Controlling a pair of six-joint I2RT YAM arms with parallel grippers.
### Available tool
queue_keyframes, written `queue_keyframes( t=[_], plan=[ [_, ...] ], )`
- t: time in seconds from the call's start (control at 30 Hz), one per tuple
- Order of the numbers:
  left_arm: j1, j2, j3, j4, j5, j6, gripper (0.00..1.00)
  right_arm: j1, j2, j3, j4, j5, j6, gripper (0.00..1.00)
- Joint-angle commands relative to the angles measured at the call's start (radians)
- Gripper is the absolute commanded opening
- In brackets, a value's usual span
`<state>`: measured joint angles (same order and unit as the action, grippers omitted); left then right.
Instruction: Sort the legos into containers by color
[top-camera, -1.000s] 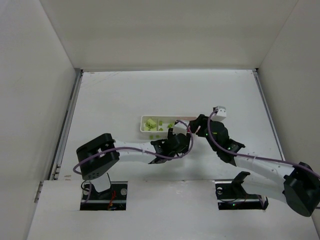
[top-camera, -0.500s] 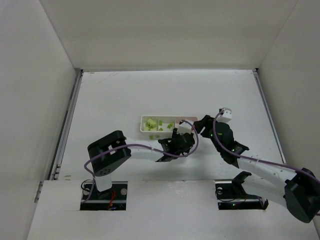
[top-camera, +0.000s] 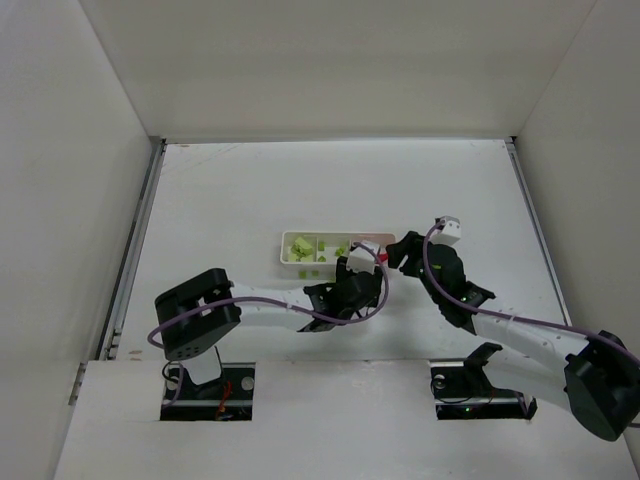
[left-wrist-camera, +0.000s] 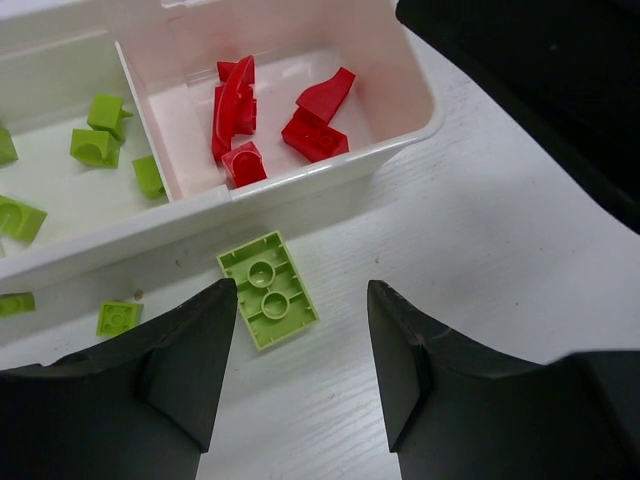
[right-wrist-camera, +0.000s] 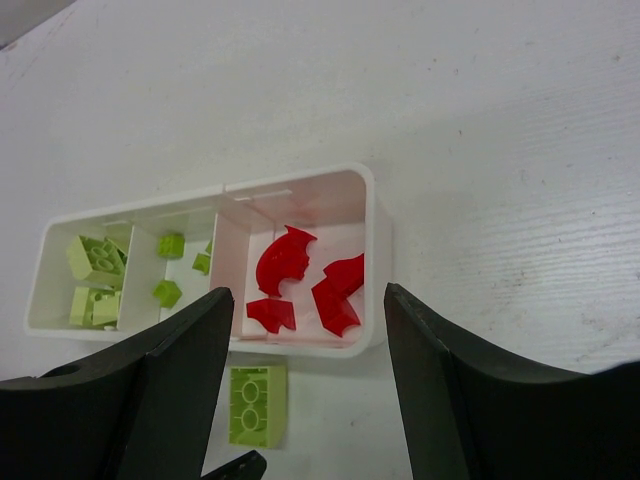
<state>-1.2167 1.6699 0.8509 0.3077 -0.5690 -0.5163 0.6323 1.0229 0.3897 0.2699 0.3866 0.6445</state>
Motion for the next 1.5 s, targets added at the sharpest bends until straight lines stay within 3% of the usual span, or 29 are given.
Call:
queue_keyframes(
  t=[0.0, 0.33, 0.53, 0.63, 0.77, 0.97, 1.23, 1.37, 1.47],
  plan=[
    [-0.011, -0.033, -0.029, 0.076, -0.028, 0.01, 0.52, -0.004, -0.003, 0.003, 0.049, 0.004, 0.004, 0.68],
    [-0.01, 0.062, 0.017, 0.013, -0.117, -0.008, 0.45, -0.01, -0.001, 0.001, 0.051, -0.003, 0.006, 0.68],
    [0.0, 0.14, 0.06, -0.002, -0.097, -0.013, 0.44, -0.007, -0.007, 0.0, 0.052, -0.003, 0.004, 0.69],
    [0.003, 0.156, 0.065, -0.001, -0.094, -0.016, 0.35, -0.006, -0.02, -0.008, 0.058, 0.006, 0.007, 0.69],
    [-0.005, 0.094, 0.04, 0.005, -0.089, -0.014, 0.19, -0.006, -0.03, -0.005, 0.048, 0.009, -0.002, 0.68],
    [0.004, -0.119, -0.044, 0.013, -0.095, -0.008, 0.16, 0.011, -0.078, 0.004, 0.02, 0.012, -0.003, 0.61],
    [0.213, -0.323, -0.151, 0.005, -0.088, -0.033, 0.2, 0.148, -0.103, 0.028, -0.055, 0.047, -0.013, 0.54],
    [0.364, -0.332, -0.174, 0.007, 0.009, -0.057, 0.21, 0.255, 0.003, 0.06, -0.049, 0.046, 0.003, 0.41],
    [0.438, -0.306, -0.167, 0.004, 0.081, -0.065, 0.21, 0.342, 0.121, 0.115, -0.044, 0.06, -0.003, 0.4]
  ],
)
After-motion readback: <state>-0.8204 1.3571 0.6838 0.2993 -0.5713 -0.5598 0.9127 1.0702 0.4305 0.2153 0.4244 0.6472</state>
